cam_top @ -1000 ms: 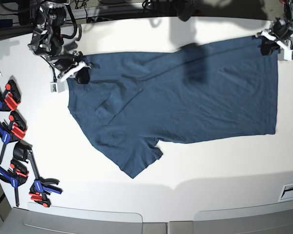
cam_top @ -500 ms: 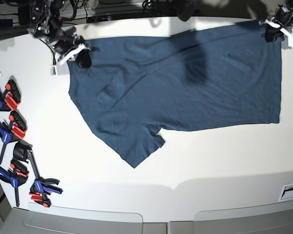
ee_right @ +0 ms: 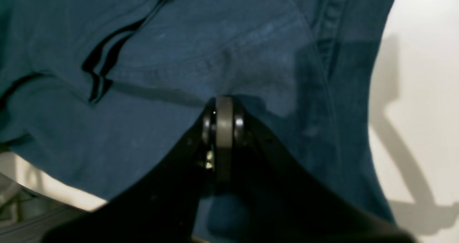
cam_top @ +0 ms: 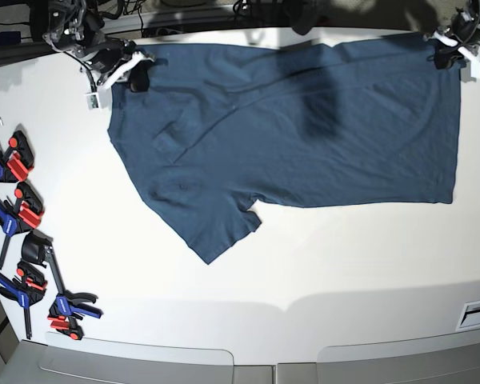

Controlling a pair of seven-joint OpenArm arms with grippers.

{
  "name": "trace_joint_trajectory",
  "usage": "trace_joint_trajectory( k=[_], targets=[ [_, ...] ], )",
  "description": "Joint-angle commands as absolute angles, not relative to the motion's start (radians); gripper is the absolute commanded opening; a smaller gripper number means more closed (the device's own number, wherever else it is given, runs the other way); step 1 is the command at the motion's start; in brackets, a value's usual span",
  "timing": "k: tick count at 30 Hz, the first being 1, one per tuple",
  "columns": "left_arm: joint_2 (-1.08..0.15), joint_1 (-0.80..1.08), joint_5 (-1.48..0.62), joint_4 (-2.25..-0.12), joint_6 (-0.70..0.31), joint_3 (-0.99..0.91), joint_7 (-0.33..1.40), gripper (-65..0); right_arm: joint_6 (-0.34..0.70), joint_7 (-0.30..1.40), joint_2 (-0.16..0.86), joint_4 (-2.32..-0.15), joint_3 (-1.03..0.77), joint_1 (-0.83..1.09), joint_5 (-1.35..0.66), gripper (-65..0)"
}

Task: Fold the T-shirt properly
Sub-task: 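Release and move the right gripper to the shirt's side edge, grasp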

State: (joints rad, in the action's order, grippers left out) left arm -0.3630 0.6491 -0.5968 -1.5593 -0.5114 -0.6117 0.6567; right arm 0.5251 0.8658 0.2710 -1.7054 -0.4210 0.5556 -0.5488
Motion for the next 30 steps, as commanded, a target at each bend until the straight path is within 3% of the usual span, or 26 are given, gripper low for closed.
trace_joint_trajectory(
  k=[1,9,12,14,16,18,30],
  targets=[
    [-0.375,0.665,-0.577,-1.584,-0.501,-0.617,0.681,-65.0,0.516,0.875,0.283,-1.735,-0.442,0.565,-0.532,-65.0],
    [-0.375,0.665,-0.577,-1.751,-0.501,-0.617,0.658,-64.3,0.516,0.811,0.282,-1.871,-0.499,0.547,-0.532,-65.0],
    [-0.375,0.663,-0.577,-1.79,-0.501,-0.617,0.626,-51.7,0.516,0.811,0.282,-1.875,-0.499,0.495,-0.531,-65.0],
    [-0.375,0.657,-0.574,-1.8,-0.501,-0.617,0.611,-49.2,0.516,0.81,0.28,-1.875,-0.499,0.451,-0.531,-65.0],
    [-0.374,0.647,-0.574,-1.8,-0.501,-0.617,0.597,-49.2,0.516,0.804,0.28,-1.874,-0.499,0.407,-0.525,-56.6],
    [-0.374,0.63,-0.574,-1.8,-0.501,-0.617,0.598,-49.2,0.516,0.78,0.279,-1.874,-0.499,0.361,-0.517,-52.8],
    [-0.374,0.576,-0.554,-1.8,-0.5,-0.617,0.549,-46.7,0.516,0.729,0.294,-1.858,-0.496,0.075,-0.41,-51.8]
  ],
)
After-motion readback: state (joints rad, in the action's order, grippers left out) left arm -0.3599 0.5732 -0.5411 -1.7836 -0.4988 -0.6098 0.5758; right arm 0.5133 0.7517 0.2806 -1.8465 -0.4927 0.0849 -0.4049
